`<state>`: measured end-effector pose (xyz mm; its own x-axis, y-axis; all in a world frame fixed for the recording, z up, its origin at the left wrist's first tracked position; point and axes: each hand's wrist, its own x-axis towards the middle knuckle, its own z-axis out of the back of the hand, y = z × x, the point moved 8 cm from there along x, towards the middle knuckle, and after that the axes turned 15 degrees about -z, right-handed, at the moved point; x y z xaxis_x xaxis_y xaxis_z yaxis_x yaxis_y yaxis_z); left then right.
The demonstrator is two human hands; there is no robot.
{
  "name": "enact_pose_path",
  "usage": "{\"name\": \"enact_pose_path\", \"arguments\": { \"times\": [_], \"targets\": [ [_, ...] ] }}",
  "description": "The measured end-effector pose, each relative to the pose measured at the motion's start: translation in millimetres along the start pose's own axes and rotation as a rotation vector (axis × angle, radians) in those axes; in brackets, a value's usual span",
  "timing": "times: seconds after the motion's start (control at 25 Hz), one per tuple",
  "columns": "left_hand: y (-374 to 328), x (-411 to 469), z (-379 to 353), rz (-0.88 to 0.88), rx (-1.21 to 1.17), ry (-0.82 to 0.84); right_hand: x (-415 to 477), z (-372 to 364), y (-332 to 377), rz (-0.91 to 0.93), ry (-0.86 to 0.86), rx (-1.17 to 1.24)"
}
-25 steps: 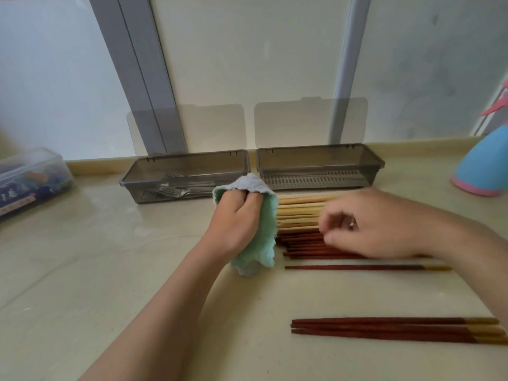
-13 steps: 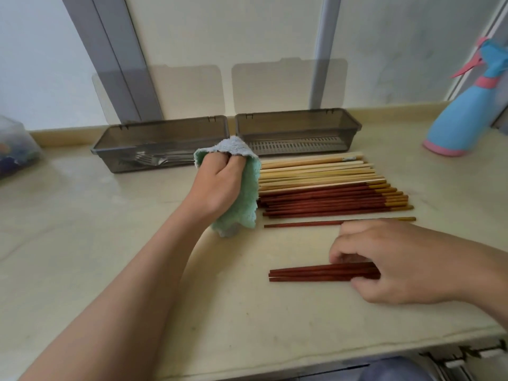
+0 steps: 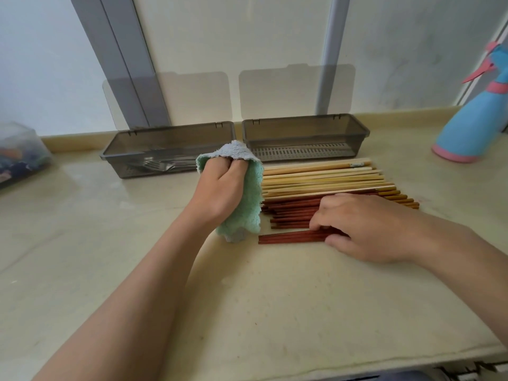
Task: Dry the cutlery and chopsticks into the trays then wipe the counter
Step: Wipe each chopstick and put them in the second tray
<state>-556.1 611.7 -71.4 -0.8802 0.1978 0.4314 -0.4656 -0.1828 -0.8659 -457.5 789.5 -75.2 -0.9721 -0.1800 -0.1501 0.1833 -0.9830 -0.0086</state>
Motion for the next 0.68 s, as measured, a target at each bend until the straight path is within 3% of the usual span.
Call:
{"name": "enact_pose_path", "arguments": {
  "times": [0.2,0.68],
  "targets": [
    [1,1,0,0.005,-0.002,0.008,8,-1,-4,0.0,-0.044,0.04],
    [2,1,1,0.005,0.013,0.007,14,-5,-22,-0.062,0.062,0.213]
  ]
}}
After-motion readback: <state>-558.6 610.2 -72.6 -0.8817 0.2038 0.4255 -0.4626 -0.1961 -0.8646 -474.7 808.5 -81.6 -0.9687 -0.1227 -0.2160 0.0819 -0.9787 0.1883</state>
